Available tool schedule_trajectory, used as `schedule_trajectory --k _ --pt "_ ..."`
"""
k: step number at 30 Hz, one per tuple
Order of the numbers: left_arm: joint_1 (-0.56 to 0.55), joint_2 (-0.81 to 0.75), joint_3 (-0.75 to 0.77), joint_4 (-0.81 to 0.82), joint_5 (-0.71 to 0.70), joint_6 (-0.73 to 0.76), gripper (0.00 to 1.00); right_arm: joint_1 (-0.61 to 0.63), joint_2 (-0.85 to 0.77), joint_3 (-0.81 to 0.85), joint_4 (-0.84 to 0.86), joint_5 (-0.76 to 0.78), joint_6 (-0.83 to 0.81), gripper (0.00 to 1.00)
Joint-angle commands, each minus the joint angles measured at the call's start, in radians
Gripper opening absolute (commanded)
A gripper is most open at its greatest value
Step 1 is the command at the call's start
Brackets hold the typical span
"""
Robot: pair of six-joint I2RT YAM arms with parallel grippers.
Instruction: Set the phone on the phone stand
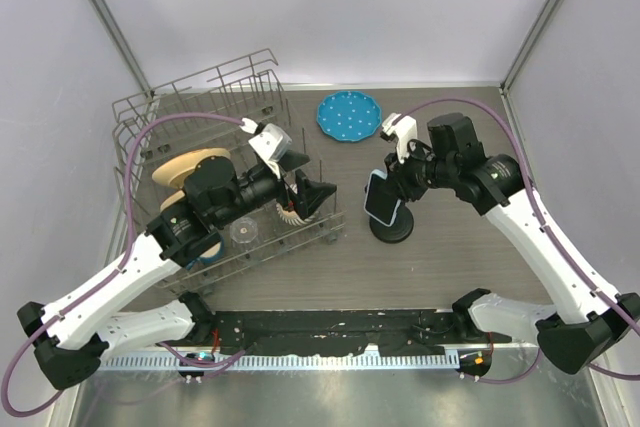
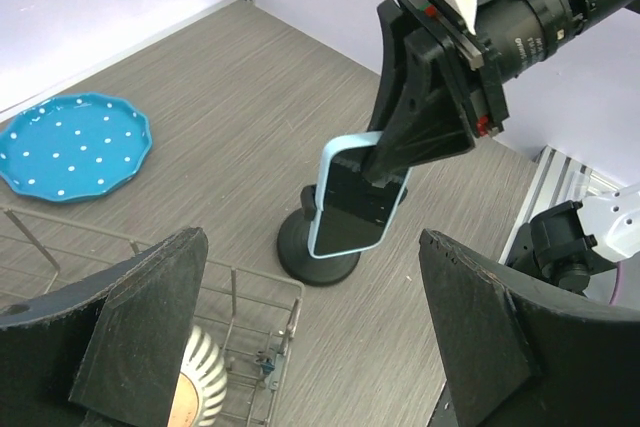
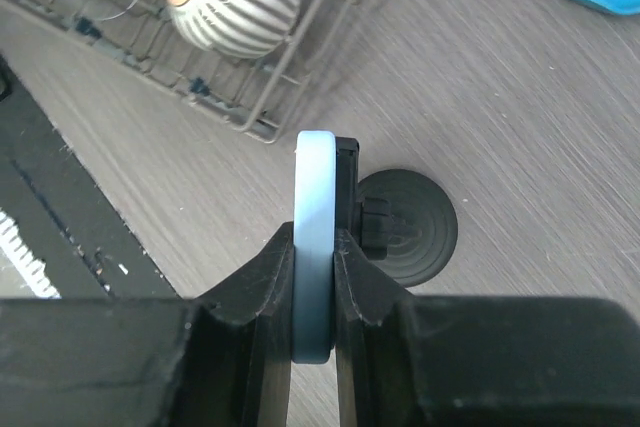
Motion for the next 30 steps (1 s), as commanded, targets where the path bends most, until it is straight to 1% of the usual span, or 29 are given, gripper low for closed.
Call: schedule_trajectory --k 1,4,5,7,8,9,10,11,12,13,15,16,17,20,21,22,23,26,30 --pt "-0.014 -0.016 0.003 0.011 -0.017 0.016 0.91 0.003 -0.039 0.011 -0.073 -0.124 -0.115 0.01" --pt "-0.020 -0.010 0.002 0.013 -0.015 0.016 0.91 0.006 -0.059 -0.016 -0.060 -0.086 -0.115 0.04" --pt "-0.024 -0.010 0.003 0.013 -0.017 0.018 0.91 0.006 -0.067 -0.021 -0.050 -0.067 -0.110 0.15" --pt "-0.027 -0.010 0.002 0.011 -0.020 0.019 0.91 0.006 -0.082 -0.033 -0.041 0.022 -0.087 0.31" --pt "-0.029 -0.012 0.000 0.014 -0.020 0.018 0.90 0.006 -0.087 -0.036 -0.037 0.057 -0.075 0.42" --pt "-0.029 -0.012 0.000 0.014 -0.018 0.018 0.90 0.006 -0.099 -0.047 -0.027 0.112 -0.058 0.49" --pt "-0.029 -0.012 0.002 0.014 -0.018 0.019 0.91 0.005 -0.103 -0.055 -0.015 0.216 -0.013 0.54" --pt "-0.032 -0.010 0.000 0.013 -0.020 0.019 0.91 0.006 -0.108 -0.059 -0.015 0.270 0.009 0.60" --pt "-0.032 -0.009 -0.001 0.014 -0.023 0.019 0.90 0.006 -0.111 -0.064 -0.015 0.310 0.040 0.62" --pt "-0.033 -0.010 -0.001 0.014 -0.026 0.022 0.91 0.005 -0.116 -0.067 -0.018 0.388 0.070 0.63" --pt "-0.034 -0.007 -0.001 0.014 -0.028 0.024 0.91 0.008 -0.123 -0.065 -0.027 0.399 0.159 0.78" --pt "-0.035 -0.007 -0.003 0.014 -0.029 0.024 0.91 0.008 -0.136 -0.061 -0.032 0.434 0.190 0.78" --pt "-0.037 -0.007 -0.003 0.014 -0.028 0.024 0.90 0.008 -0.145 -0.061 -0.027 0.450 0.280 0.78" --pt "-0.038 -0.002 -0.003 0.013 -0.028 0.026 0.90 0.008 -0.177 -0.047 -0.037 0.486 0.393 0.81" --pt "-0.041 0.001 -0.003 0.011 -0.029 0.024 0.90 0.008 -0.182 -0.041 -0.044 0.482 0.454 0.81" --pt "-0.043 0.002 -0.001 0.013 -0.029 0.024 0.90 0.008 -0.186 -0.041 -0.056 0.473 0.476 0.81" --pt "-0.043 0.002 -0.001 0.013 -0.025 0.024 0.90 0.008 -0.192 -0.041 -0.060 0.397 0.489 0.81" --pt "-0.046 -0.001 -0.003 0.013 -0.028 0.029 0.90 0.012 -0.208 -0.064 -0.057 0.268 0.496 0.82" --pt "-0.046 -0.001 -0.003 0.013 -0.023 0.029 0.90 0.012 -0.249 -0.139 -0.007 0.270 0.471 0.82"
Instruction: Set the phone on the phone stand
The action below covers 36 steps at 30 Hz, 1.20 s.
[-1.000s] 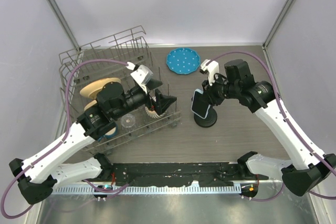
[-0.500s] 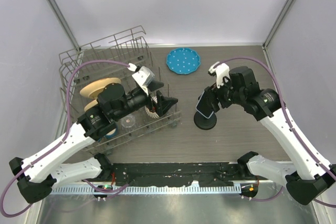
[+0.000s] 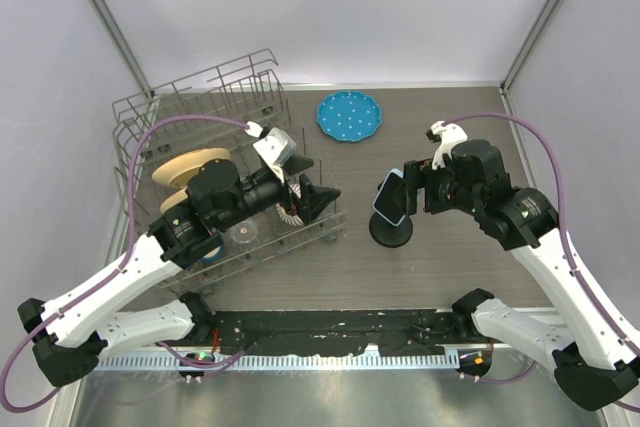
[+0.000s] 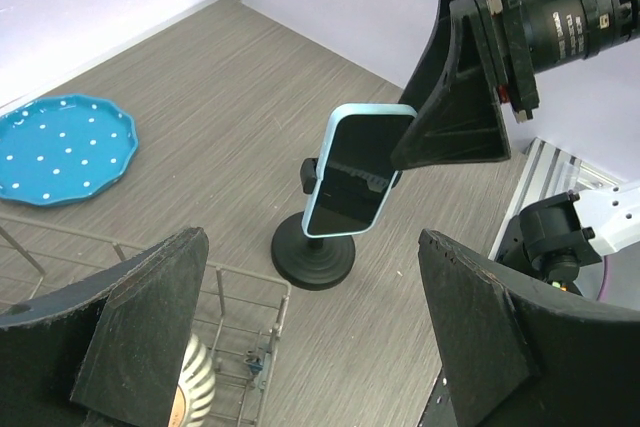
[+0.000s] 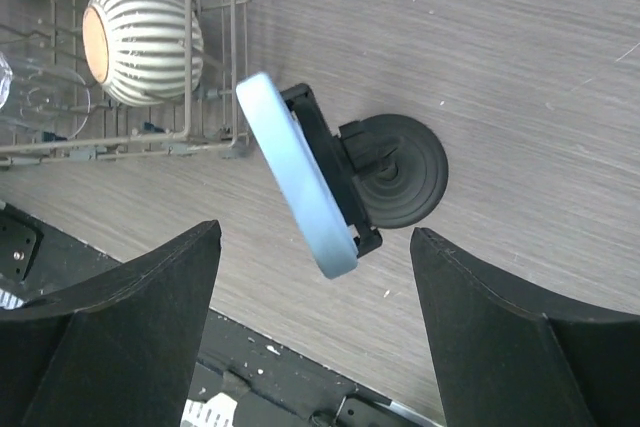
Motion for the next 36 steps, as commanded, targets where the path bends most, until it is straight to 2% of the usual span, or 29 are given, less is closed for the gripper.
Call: schedule_trajectory --k 1,6,9,10,12,13,15,16,17,24,28,29,30,36 --pt "-0.005 -0.004 -0.002 0.012 -0.009 0.024 0.90 0.006 -0.045 -0.058 0.067 -0.039 0.009 0.82" --pt "-0.010 0.001 -0.004 0.011 -0.026 0.034 0.90 0.006 -0.073 -0.146 0.205 -0.020 -0.048 0.81" --pt "-0.014 0.004 -0.007 0.012 -0.026 0.034 0.90 0.006 -0.052 -0.152 0.244 -0.028 -0.093 0.72" --pt "-0.019 0.006 -0.005 0.011 -0.025 0.034 0.90 0.006 -0.036 -0.154 0.259 -0.046 -0.107 0.60" --pt "-0.023 0.001 -0.007 0.012 -0.023 0.034 0.90 0.006 -0.023 -0.154 0.274 -0.080 -0.150 0.48" --pt "-0.026 0.001 -0.005 0.012 -0.025 0.034 0.90 0.006 -0.015 -0.154 0.287 -0.107 -0.162 0.37" --pt "-0.029 -0.008 -0.007 0.012 -0.025 0.037 0.90 0.006 -0.012 -0.145 0.293 -0.121 -0.206 0.27" --pt "-0.034 -0.010 -0.007 0.014 -0.028 0.038 0.90 0.006 -0.009 -0.140 0.291 -0.129 -0.219 0.11" --pt "-0.036 -0.013 -0.008 0.012 -0.031 0.041 0.90 0.006 -0.007 -0.132 0.291 -0.131 -0.254 0.01" --pt "-0.056 -0.033 -0.007 0.009 -0.054 0.055 0.90 -0.031 0.040 -0.072 0.316 -0.255 -0.433 0.01" --pt "-0.072 -0.039 -0.008 0.008 -0.061 0.061 0.90 -0.155 0.135 -0.010 0.299 -0.411 -0.530 0.01" --pt "-0.075 -0.039 -0.008 0.008 -0.063 0.061 0.90 -0.187 0.158 0.028 0.282 -0.455 -0.551 0.01" --pt "-0.077 -0.040 -0.008 0.008 -0.066 0.061 0.90 -0.217 0.206 0.047 0.244 -0.564 -0.576 0.01" --pt "-0.083 -0.063 -0.008 0.005 -0.081 0.072 0.90 -0.280 0.373 0.181 0.071 -0.739 -0.745 0.01"
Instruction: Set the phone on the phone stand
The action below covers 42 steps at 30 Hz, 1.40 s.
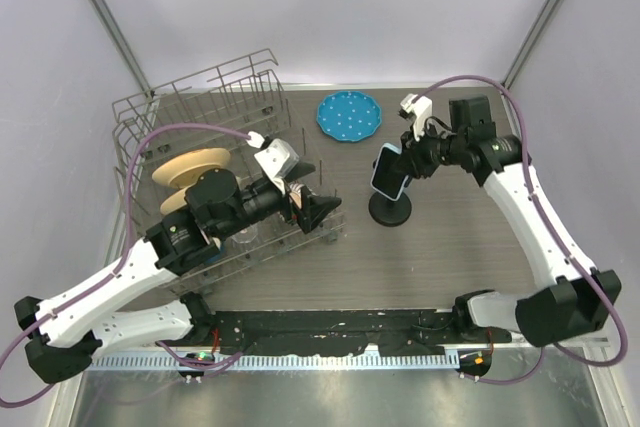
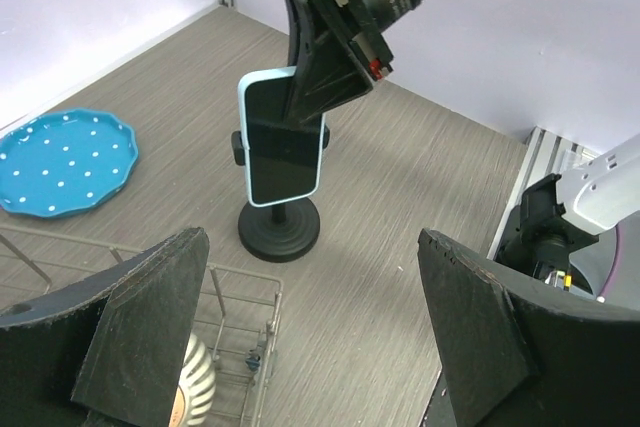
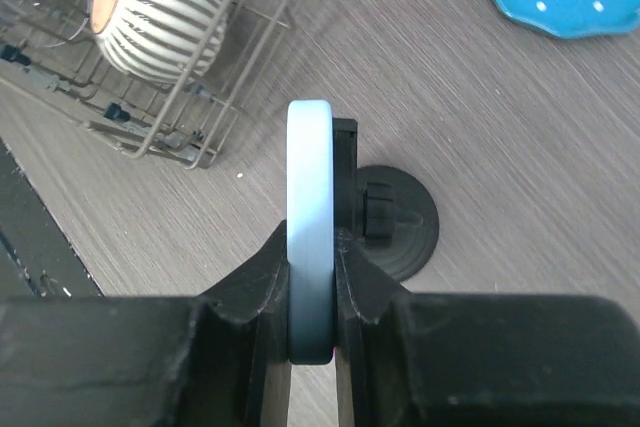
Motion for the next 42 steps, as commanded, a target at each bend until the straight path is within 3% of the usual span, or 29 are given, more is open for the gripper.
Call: schedule_trajectory --k 1,7,11,13,14,17,19,22,25,28,34,37,38,42 --pt "-0.006 -0.041 -0.001 0.014 -0.031 0.024 0.90 -0.021 0.112 0.129 -0.100 -0.216 -0.160 0.01" --pt "-0.012 -0.075 -0.015 0.023 -0.096 0.044 0.89 -0.036 0.166 0.146 -0.119 -0.184 -0.158 0.03" --pt "-0.020 -0.086 -0.018 0.023 -0.130 0.049 0.88 -0.038 0.130 0.111 -0.097 -0.094 -0.115 0.13" --pt "-0.023 -0.086 -0.019 0.025 -0.133 0.049 0.88 -0.036 0.100 0.089 -0.058 -0.043 -0.075 0.23" --pt "-0.024 -0.086 -0.022 0.028 -0.134 0.049 0.88 -0.036 0.074 0.068 -0.029 0.004 -0.063 0.39" --pt "-0.026 -0.080 -0.022 0.026 -0.137 0.050 0.88 -0.033 0.050 0.049 0.007 0.064 0.033 0.51" --pt "-0.026 -0.078 -0.022 0.026 -0.140 0.053 0.88 -0.024 0.036 0.046 0.028 0.187 0.158 0.56" --pt "-0.027 -0.075 -0.024 0.026 -0.142 0.055 0.88 0.005 0.014 0.063 0.010 0.325 0.284 0.82" --pt "-0.026 -0.070 -0.022 0.023 -0.140 0.055 0.88 0.033 -0.028 0.075 -0.005 0.445 0.366 0.83" --pt "-0.026 -0.067 -0.022 0.025 -0.139 0.055 0.88 0.064 -0.065 0.082 -0.028 0.513 0.535 0.83" --pt "-0.026 -0.063 -0.018 0.022 -0.137 0.055 0.88 0.241 -0.073 0.086 -0.096 0.656 0.947 0.84" --pt "-0.027 -0.063 -0.019 0.020 -0.136 0.055 0.88 0.378 -0.030 0.147 -0.149 0.861 1.232 0.84" --pt "-0.026 -0.061 -0.019 0.020 -0.140 0.055 0.88 0.412 0.017 0.173 -0.235 0.994 1.291 0.84" --pt "-0.026 -0.063 -0.019 0.017 -0.153 0.060 0.88 0.533 0.096 0.275 -0.373 1.178 1.464 0.84"
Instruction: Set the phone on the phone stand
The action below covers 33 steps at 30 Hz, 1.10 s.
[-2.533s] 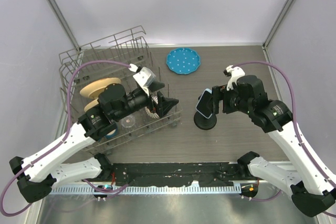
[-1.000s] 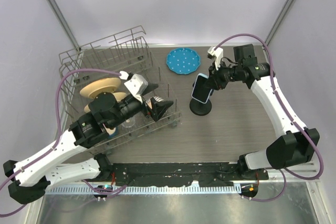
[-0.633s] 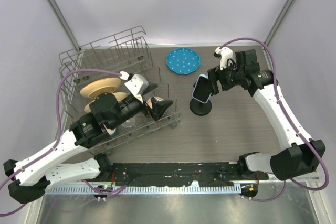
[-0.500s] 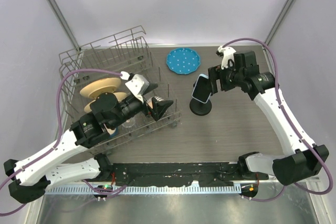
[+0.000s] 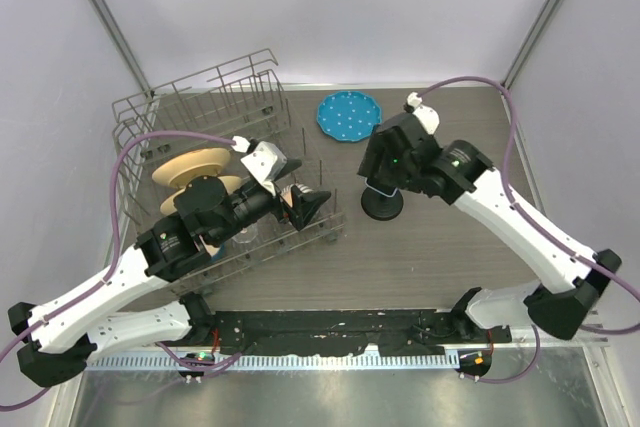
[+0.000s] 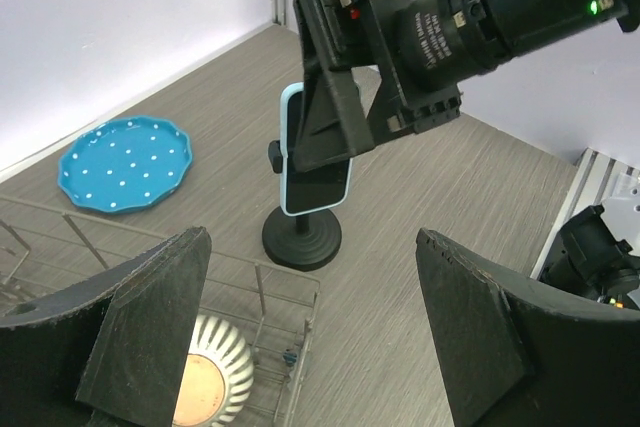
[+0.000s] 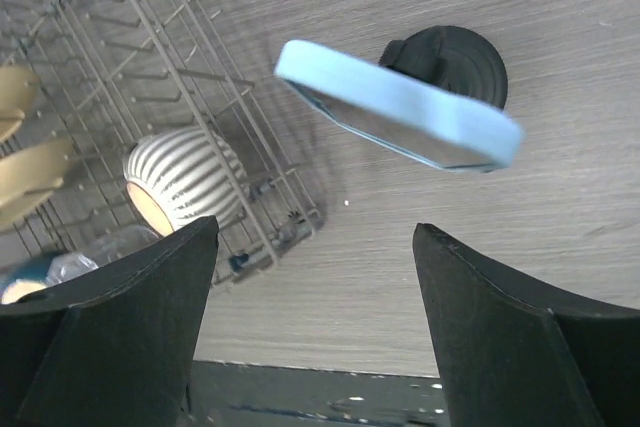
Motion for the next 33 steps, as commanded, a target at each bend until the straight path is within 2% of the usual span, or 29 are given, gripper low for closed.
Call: schedule_trajectory --k 1,4,8,13,16,22,33 --pt "-0.004 -0.003 0.001 0.017 -0.028 0.014 0.88 0.104 0.058 0.114 -0.180 0.336 0.427 0.84" --pt "-0.004 -0.006 0.001 0.017 -0.037 0.020 0.88 0.135 0.076 0.129 -0.245 0.415 0.557 0.84" --pt "-0.004 -0.008 -0.001 0.017 -0.042 0.020 0.88 0.158 0.174 0.233 -0.465 0.528 0.722 0.85" --pt "-0.004 -0.005 -0.004 0.019 -0.055 0.025 0.87 0.202 0.279 0.327 -0.477 0.616 0.725 0.85" --pt "-0.004 0.000 -0.002 0.016 -0.059 0.028 0.87 0.204 0.306 0.359 -0.527 0.660 0.796 0.85" --pt "-0.004 0.003 -0.004 0.014 -0.062 0.029 0.87 0.205 0.325 0.365 -0.536 0.679 0.797 0.85" --pt "-0.004 0.004 -0.001 0.016 -0.054 0.025 0.87 0.202 0.259 0.315 -0.535 0.668 0.639 0.85"
